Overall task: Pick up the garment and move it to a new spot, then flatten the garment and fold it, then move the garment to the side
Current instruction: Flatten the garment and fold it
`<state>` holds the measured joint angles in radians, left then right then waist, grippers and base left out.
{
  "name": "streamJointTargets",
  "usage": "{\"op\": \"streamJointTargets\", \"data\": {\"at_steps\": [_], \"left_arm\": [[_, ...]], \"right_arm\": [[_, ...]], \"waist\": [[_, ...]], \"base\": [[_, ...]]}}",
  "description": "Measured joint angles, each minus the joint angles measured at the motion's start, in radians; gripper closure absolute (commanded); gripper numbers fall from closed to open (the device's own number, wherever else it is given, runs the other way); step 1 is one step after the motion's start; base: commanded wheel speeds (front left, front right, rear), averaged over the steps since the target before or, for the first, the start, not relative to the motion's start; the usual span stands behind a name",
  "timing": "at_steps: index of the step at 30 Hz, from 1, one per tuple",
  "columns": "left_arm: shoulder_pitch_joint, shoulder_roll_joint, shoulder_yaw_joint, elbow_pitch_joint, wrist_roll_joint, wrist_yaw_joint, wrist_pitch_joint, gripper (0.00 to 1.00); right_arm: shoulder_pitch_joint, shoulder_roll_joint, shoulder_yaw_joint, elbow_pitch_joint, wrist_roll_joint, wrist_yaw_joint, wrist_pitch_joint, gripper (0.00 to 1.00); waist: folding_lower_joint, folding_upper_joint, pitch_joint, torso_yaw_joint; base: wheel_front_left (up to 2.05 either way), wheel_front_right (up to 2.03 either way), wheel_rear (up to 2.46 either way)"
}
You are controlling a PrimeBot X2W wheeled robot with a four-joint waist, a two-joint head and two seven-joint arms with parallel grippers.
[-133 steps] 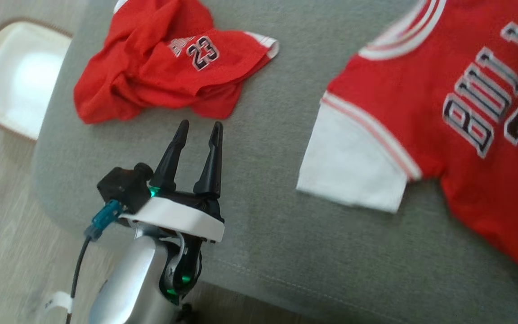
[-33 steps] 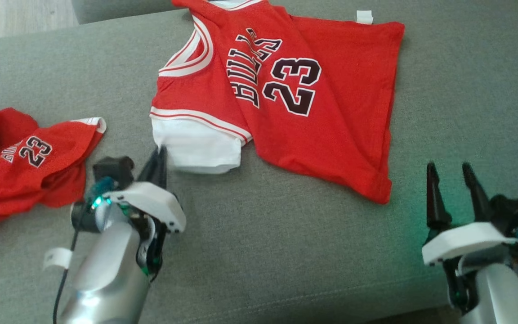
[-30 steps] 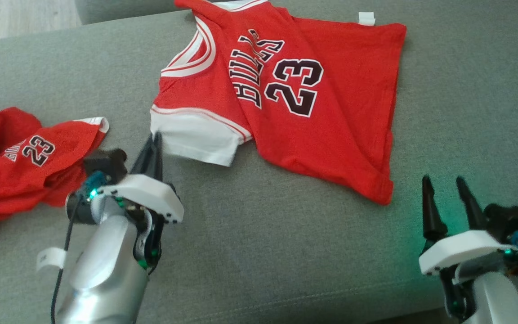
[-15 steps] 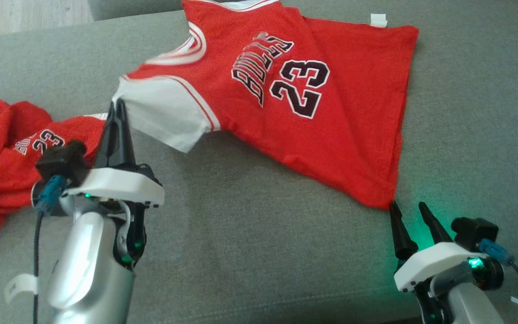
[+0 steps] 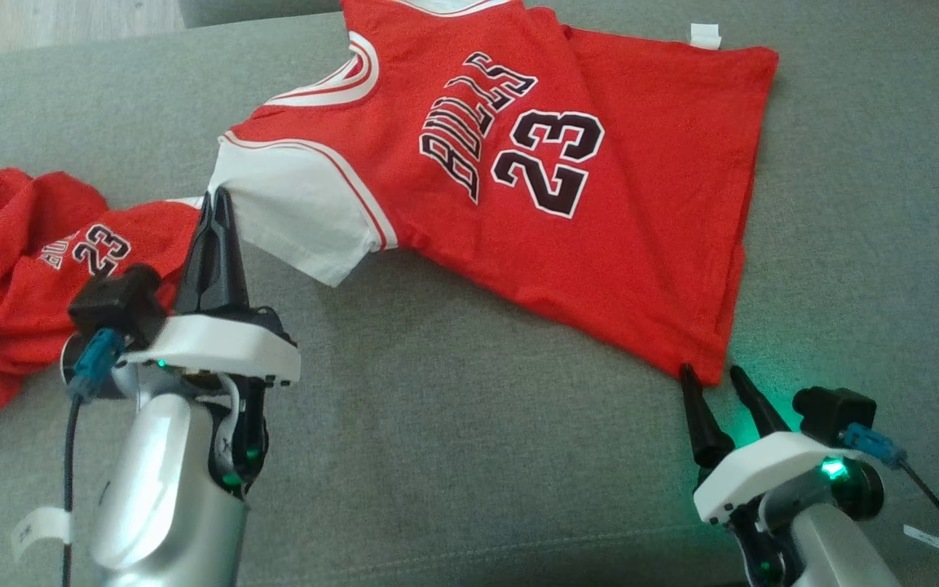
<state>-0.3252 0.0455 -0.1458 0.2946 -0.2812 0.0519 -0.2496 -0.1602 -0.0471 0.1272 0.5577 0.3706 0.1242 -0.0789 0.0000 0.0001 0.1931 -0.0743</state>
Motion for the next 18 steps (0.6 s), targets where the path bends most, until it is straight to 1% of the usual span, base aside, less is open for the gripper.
{"op": "streamJointTargets", "data": {"at_steps": [5,6,8,14,16,18], "left_arm": [[0.0,-0.003,0.003,0.001,0.009,-0.001,0.0,1.0],[0.0,-0.004,0.004,0.001,0.011,-0.002,0.0,1.0],[0.0,-0.004,0.006,0.001,0.016,-0.009,0.0,1.0],[0.001,-0.007,0.022,0.0,0.015,-0.018,0.0,1.0],[0.008,-0.007,0.03,-0.006,0.006,-0.018,0.0,1.0],[0.017,-0.008,0.031,-0.02,-0.018,-0.03,0.0,1.0]], "right_arm": [[-0.02,0.0,0.002,0.022,0.014,0.0,0.0,0.0],[-0.025,0.0,0.004,0.026,0.02,0.0,0.0,0.04],[-0.033,-0.002,0.013,0.035,0.03,0.0,0.002,1.0],[-0.039,-0.002,0.051,0.033,0.033,0.0,-0.002,1.0],[-0.039,-0.002,0.052,0.013,0.033,0.0,-0.014,1.0],[-0.043,-0.002,0.053,-0.019,0.033,0.0,-0.024,1.0]], "waist": [[0.0,0.0,0.001,0.004],[0.0,0.0,0.002,0.005],[0.0,0.0,0.002,0.006],[0.0,0.0,-0.012,0.011],[0.0,0.0,-0.021,0.012],[0.0,0.0,-0.032,0.012]], "base": [[0.0,0.0,0.0],[0.0,0.0,0.0],[0.0,0.0,0.0],[0.0,0.0,0.0],[0.0,0.0,0.0],[0.0,0.0,0.0]]}}
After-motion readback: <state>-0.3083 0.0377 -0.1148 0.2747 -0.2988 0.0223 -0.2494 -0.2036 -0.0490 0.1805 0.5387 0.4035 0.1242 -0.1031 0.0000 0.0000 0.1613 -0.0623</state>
